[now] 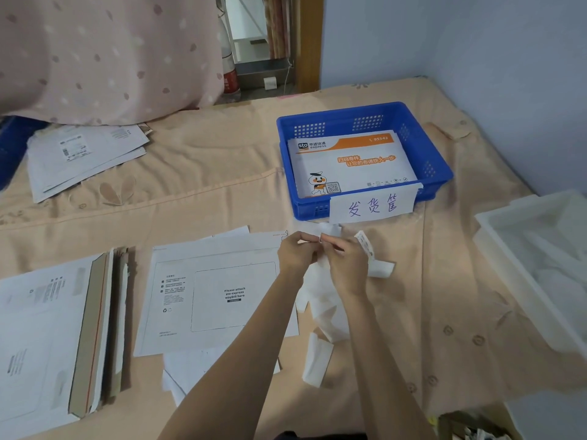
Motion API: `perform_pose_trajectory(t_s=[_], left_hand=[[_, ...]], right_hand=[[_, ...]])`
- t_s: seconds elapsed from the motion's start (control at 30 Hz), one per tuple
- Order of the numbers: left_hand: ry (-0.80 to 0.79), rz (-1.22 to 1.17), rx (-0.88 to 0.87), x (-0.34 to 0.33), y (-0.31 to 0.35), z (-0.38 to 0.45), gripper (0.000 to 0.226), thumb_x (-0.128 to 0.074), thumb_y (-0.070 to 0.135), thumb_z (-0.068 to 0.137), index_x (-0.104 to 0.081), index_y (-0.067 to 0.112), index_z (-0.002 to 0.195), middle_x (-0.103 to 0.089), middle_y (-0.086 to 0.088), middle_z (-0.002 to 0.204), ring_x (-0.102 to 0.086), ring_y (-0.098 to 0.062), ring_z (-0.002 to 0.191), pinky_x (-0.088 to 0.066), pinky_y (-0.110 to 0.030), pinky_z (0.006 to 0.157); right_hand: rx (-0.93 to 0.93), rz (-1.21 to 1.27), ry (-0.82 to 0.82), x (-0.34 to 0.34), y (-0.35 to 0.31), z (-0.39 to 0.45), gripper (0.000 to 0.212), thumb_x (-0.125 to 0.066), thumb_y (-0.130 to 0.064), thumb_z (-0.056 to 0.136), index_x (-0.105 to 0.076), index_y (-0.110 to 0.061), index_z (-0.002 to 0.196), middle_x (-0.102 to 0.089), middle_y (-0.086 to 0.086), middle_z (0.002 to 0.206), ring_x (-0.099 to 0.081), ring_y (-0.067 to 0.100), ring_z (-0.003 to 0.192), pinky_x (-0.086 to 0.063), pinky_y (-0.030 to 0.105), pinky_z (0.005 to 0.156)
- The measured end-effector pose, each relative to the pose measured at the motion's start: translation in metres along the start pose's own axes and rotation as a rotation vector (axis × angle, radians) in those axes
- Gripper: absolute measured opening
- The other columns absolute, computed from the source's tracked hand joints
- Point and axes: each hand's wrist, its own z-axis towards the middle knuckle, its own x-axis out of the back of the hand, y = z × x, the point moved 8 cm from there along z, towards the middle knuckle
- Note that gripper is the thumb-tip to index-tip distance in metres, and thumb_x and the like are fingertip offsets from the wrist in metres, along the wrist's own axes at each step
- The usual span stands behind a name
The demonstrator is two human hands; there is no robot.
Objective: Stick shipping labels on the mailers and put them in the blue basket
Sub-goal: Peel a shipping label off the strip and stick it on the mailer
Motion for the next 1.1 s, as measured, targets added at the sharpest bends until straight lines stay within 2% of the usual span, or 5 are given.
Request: perform_pose_trajectory(t_s=[0.23,0.43,0.63,0.97,1.1], left_hand=[[0.039,0.141,-0.073,-0.001,0.012,0.000,0.016,-0.064,0.008,0.087,-0.064,0.017,0.074,-0.068,-0.001,0.069,-0.071,-0.023,0.071,-0.059,-0.029,0.073],[0.045,0.104,-0.049,0.005,0.010,0.001,0.023,-0.067,0.003,0.084,-0.068,0.019,0.067,-0.067,0.003,0.065,-0.066,-0.014,0.059,-0.056,-0.019,0.064],[0.045,0.064,-0.048,0.003,0.006,0.001,0.024,-0.067,0.004,0.082,-0.070,0.021,0.066,-0.069,-0.001,0.068,-0.066,-0.020,0.065,-0.059,-0.031,0.076],[0.033,0.216,-0.201,-0.002,0.026,0.003,0.026,-0.067,0.007,0.083,-0.068,0.026,0.065,-0.069,0.004,0.067,-0.070,-0.021,0.070,-0.059,-0.034,0.077],[-0.011,0.170,-0.195,-0.005,0.019,0.003,0.018,-0.068,0.004,0.082,-0.071,0.019,0.072,-0.069,0.002,0.072,-0.069,-0.023,0.073,-0.059,-0.033,0.077]], right_hand=[[0.098,-0.232,0.009,-0.004,-0.009,0.000,0.025,-0.054,-0.016,0.097,-0.070,-0.019,0.116,-0.059,0.002,0.111,-0.060,0.019,0.100,-0.052,0.032,0.084],[0.049,-0.254,0.018,0.000,-0.009,0.000,0.026,-0.047,-0.012,0.099,-0.066,-0.012,0.117,-0.055,0.008,0.120,-0.060,0.020,0.098,-0.038,0.017,0.077],[-0.029,-0.094,0.041,-0.001,0.000,0.003,0.025,-0.047,-0.009,0.095,-0.071,-0.008,0.105,-0.061,0.014,0.109,-0.050,0.010,0.084,-0.035,0.015,0.073],[-0.147,0.046,0.080,0.006,0.005,-0.005,0.026,-0.062,-0.040,0.091,-0.071,-0.016,0.084,-0.068,-0.008,0.077,-0.058,0.003,0.070,-0.039,0.012,0.063],[-0.151,-0.009,0.108,0.009,0.004,0.000,0.019,-0.060,-0.023,0.093,-0.070,-0.008,0.085,-0.066,-0.002,0.079,-0.054,0.010,0.070,-0.033,0.019,0.065]])
